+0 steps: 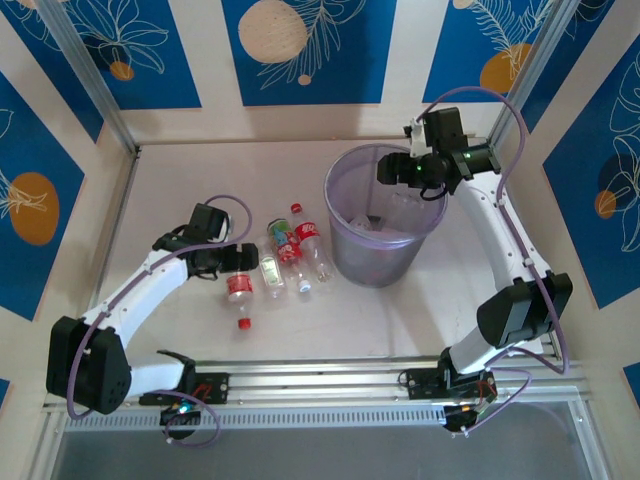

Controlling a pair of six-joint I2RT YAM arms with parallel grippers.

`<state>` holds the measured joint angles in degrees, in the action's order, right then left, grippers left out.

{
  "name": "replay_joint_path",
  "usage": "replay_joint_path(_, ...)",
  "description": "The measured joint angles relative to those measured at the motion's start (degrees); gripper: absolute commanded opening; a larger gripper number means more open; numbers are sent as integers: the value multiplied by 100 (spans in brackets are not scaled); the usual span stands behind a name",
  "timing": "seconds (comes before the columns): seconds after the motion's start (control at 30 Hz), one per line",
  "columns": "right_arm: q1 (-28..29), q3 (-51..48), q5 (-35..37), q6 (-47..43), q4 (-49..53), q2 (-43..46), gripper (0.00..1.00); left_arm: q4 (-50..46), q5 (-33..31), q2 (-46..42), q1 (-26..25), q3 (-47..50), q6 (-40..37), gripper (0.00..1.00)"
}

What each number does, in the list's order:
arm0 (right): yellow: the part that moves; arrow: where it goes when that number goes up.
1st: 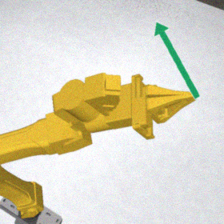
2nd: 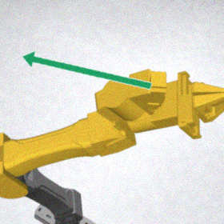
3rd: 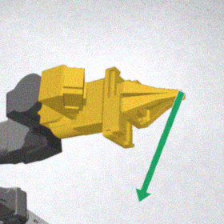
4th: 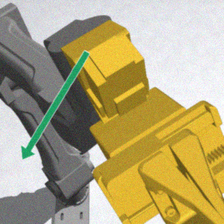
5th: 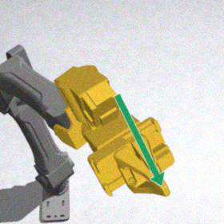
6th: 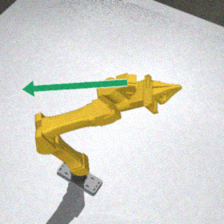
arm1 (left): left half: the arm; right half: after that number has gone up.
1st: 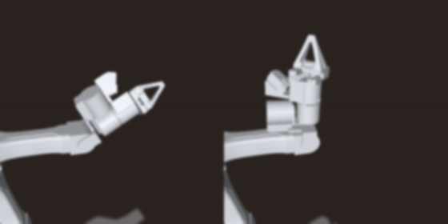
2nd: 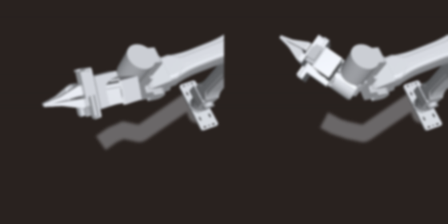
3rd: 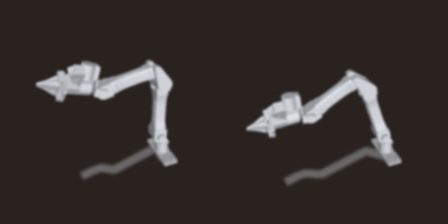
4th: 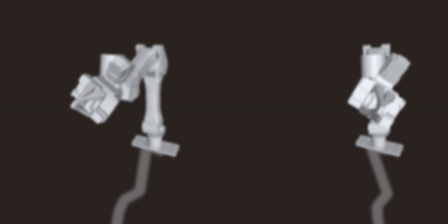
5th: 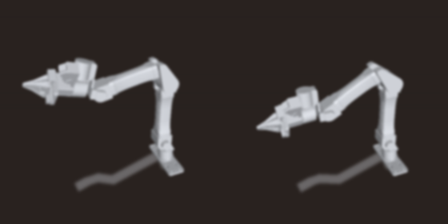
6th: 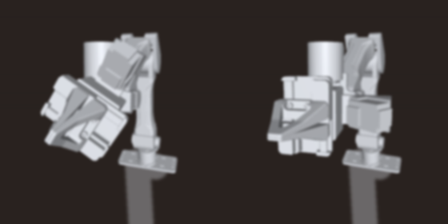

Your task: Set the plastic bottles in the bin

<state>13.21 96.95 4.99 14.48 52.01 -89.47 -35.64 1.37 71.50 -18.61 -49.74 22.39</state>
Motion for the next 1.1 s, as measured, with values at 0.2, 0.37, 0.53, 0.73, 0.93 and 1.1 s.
replay_joint_path(0.2,256,136,361,-116,236,-33,52,-15,-42,7,0,22,-2,98)
replay_joint_path(0.37,269,-28,566,-160,385,-76,43,-90,-61,9,0,74,-2,98)
replay_joint_path(0.53,212,-234,511,-138,374,-76,43,-83,-57,57,0,101,-2,98)
replay_joint_path(0.73,234,-905,291,52,160,-92,43,-59,-55,127,0,236,0,97)
replay_joint_path(0.93,286,-896,227,105,146,-188,44,-37,-55,275,0,251,0,94)
replay_joint_path(1.1,297,-295,225,79,201,-181,52,-37,-52,328,0,254,0,89)
